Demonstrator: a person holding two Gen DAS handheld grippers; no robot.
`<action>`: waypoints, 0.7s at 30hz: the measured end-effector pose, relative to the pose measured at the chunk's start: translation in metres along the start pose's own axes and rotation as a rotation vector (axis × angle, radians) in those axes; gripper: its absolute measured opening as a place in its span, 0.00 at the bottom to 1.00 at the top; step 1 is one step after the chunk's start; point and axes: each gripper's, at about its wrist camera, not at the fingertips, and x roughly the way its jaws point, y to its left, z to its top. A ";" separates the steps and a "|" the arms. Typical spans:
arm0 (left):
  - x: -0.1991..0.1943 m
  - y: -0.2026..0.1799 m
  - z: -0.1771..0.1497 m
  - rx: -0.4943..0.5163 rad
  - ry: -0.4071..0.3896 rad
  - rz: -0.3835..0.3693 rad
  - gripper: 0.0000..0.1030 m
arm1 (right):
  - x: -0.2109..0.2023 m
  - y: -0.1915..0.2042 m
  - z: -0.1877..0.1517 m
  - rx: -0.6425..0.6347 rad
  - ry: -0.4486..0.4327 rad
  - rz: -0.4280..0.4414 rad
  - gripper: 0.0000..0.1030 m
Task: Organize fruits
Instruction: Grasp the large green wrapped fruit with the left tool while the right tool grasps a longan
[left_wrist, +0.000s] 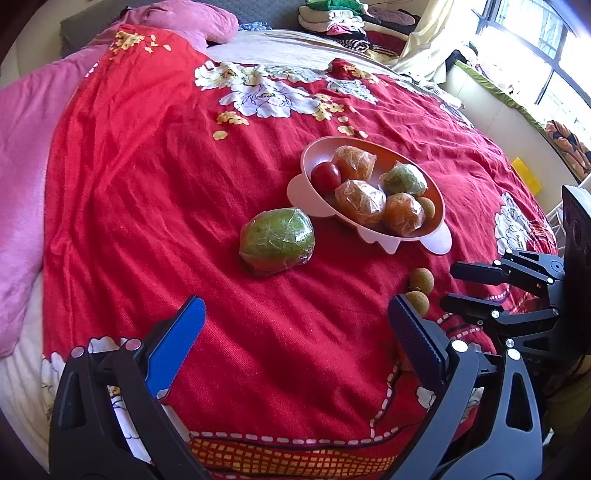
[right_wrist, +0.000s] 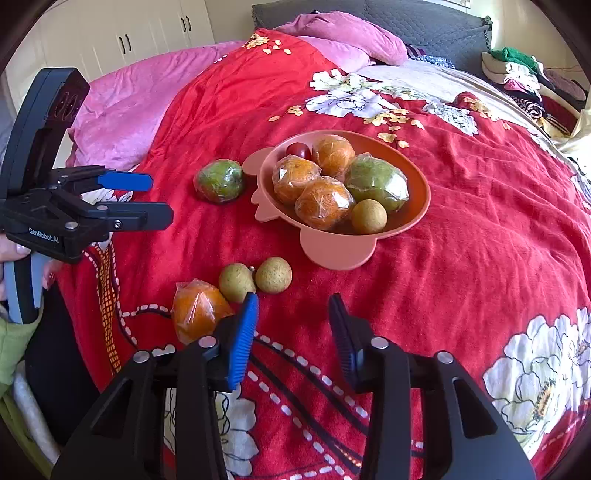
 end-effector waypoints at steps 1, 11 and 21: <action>0.002 0.001 0.001 -0.002 0.001 0.001 0.90 | 0.001 0.001 0.001 -0.003 0.000 0.005 0.34; 0.017 0.009 0.011 -0.016 0.010 -0.005 0.81 | 0.014 0.003 0.010 -0.016 0.008 0.034 0.29; 0.033 0.016 0.027 -0.031 0.019 -0.014 0.68 | 0.023 0.005 0.022 -0.029 0.005 0.067 0.25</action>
